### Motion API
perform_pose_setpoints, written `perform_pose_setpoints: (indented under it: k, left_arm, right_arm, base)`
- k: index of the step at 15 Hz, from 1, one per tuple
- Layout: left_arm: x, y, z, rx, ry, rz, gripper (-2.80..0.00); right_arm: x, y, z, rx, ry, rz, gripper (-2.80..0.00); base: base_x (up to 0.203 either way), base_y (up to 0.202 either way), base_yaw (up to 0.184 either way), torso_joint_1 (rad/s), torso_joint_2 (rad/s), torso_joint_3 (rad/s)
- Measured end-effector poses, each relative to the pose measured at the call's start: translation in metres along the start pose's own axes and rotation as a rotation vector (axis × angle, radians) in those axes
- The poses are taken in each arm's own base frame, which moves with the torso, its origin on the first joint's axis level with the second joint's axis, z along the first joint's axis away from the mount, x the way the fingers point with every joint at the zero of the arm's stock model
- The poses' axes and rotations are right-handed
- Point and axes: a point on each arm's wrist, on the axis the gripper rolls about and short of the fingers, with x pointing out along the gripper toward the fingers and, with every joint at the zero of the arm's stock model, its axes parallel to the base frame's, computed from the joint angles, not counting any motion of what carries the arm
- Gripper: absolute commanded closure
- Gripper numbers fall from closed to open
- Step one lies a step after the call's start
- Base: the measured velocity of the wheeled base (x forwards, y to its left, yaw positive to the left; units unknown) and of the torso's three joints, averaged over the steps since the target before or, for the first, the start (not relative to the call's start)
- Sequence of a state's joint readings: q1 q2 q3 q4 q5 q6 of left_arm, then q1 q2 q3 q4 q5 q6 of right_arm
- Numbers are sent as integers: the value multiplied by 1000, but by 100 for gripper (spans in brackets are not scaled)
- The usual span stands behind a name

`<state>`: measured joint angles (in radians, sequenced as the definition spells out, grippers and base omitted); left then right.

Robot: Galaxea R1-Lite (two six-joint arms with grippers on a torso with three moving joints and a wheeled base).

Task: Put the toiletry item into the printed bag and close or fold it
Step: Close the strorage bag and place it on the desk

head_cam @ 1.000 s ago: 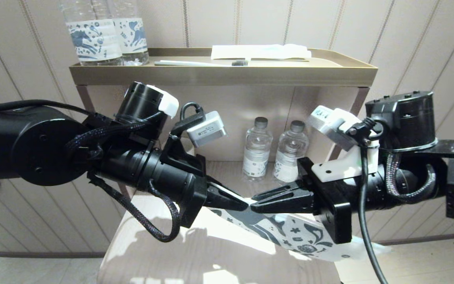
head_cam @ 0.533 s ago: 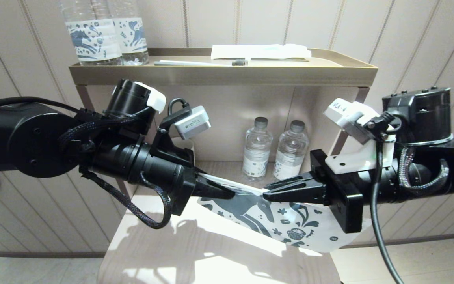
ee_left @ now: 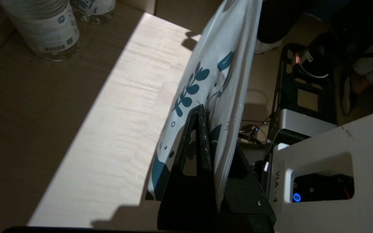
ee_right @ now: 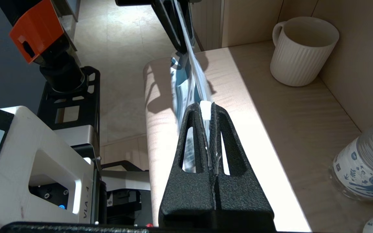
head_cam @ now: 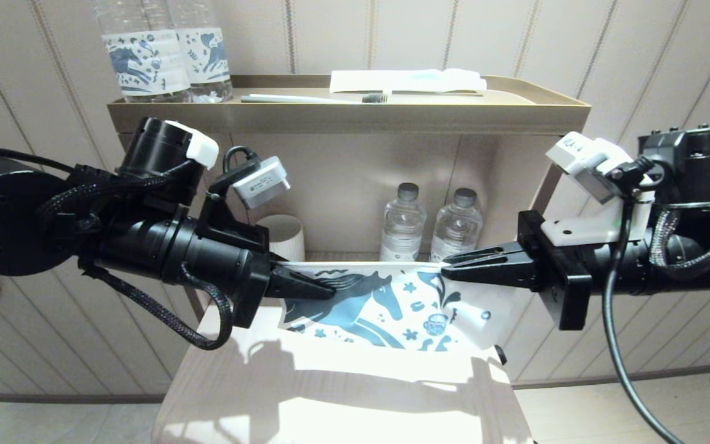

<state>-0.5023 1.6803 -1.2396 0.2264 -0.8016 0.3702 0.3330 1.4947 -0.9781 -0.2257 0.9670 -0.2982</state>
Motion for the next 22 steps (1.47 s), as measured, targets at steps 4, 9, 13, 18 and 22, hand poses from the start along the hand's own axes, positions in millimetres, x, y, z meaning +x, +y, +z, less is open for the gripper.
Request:
perform_pose_setpoints:
  k: [4,9,13,18,22]
  left_arm:
    - [-15,-4,-4,-8,-10,32,0]
    - [-29,-9,-8,-14,-19,62,0]
    - [-38,-12,-11,-15,-25,83,0]
    - [-42,-15,-12,-14,-29,88,0]
    - [-40,-13,-12,-21,-27,87,0]
  right_arm:
    - [-1,-2,-2,5,4,-9,0]
    - [-4,-9,-3,12,7,-32,0]
    - [-3,-11,-6,23,15,-36,0]
    - [-6,-15,-7,28,17,-53,0]
    - [-6,-19,-8,35,22,-63,0]
  base:
    - [0,0,0,0,0,0]
    - [0,0,0,0,0,0]
    - [0,0,0,0,0,0]
    - [0,0,0,0,0,0]
    - [0,0,0,0,0,0]
